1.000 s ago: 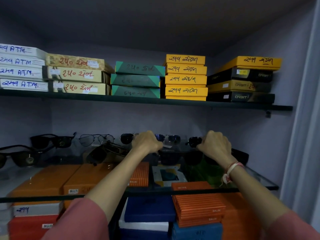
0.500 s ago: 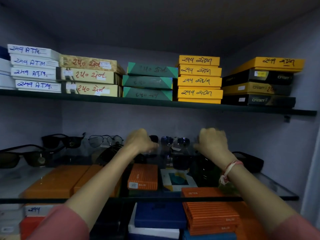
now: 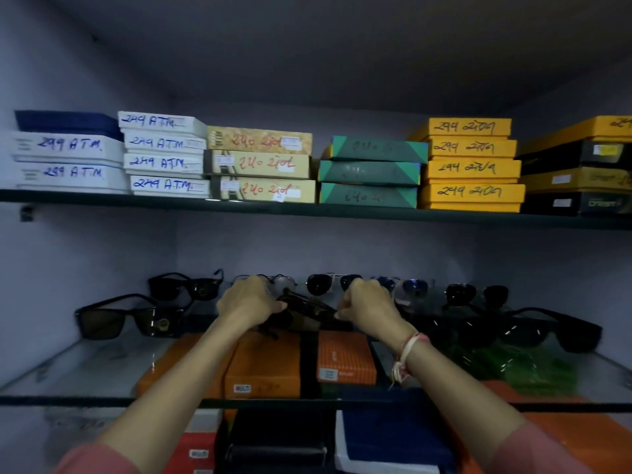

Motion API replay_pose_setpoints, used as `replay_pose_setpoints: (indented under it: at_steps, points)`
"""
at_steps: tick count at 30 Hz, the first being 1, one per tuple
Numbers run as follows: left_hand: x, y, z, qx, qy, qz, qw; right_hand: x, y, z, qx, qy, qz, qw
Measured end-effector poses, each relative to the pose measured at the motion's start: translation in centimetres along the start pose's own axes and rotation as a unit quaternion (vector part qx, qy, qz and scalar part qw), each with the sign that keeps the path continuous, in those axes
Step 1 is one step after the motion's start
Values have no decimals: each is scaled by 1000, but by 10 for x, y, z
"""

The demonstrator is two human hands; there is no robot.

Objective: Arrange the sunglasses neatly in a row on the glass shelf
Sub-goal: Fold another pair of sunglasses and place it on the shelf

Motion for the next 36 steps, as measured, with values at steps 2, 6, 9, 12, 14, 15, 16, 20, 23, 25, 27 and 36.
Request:
replay_pose_setpoints:
  at_steps: [2, 6, 9, 12, 14, 15, 16, 20, 23, 25, 27, 36]
  points:
    - [-5, 1, -8, -7, -35, -12, 999, 2, 1, -2, -2, -5, 29, 1000]
    - [-17, 2, -25, -23, -35, -2, 999, 9, -2, -8, -13, -22, 18, 1000]
    - [-25, 4, -36, -36, -13, 20, 999, 13, -5, -12, -20, -14, 30, 999]
    - [-26, 5, -42, -27, -3, 19, 999, 7, -8, -17, -30, 5, 64, 997]
    - [-26, 3, -38, 17, 27, 55, 998, -1, -12, -21, -41, 15, 88, 995]
    - [-26, 1, -33, 55, 34, 83, 994, -6, -13, -23, -50, 19, 97, 994]
    - [-26, -2, -27, 97, 25, 103, 990, -10, -15, -25, -59, 21, 105, 992]
    - [-22, -6, -2, 172, -68, 47, 982, -27, -21, -26, -80, 50, 141, 986]
    - [-21, -4, 8, 183, -104, 38, 977, -40, -25, -21, -76, 42, 194, 977]
    - [-16, -5, 14, 197, -103, 11, 975, -47, -25, -17, -74, 31, 217, 973]
    - [-7, -6, 20, 215, -75, -38, 973, -48, -24, -13, -76, 42, 187, 979]
    - [3, -3, 28, 225, -23, -170, 959, -27, -27, 8, -7, 35, 8, 999]
Point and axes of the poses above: each hand's wrist, its own y-axis towards the middle knuckle, its own x-axis out of the palm, z = x × y, the point moved 3 cm from there along y, towards the middle knuckle, and after that the axes turned 4 degrees about -z, right-handed, at the moved point
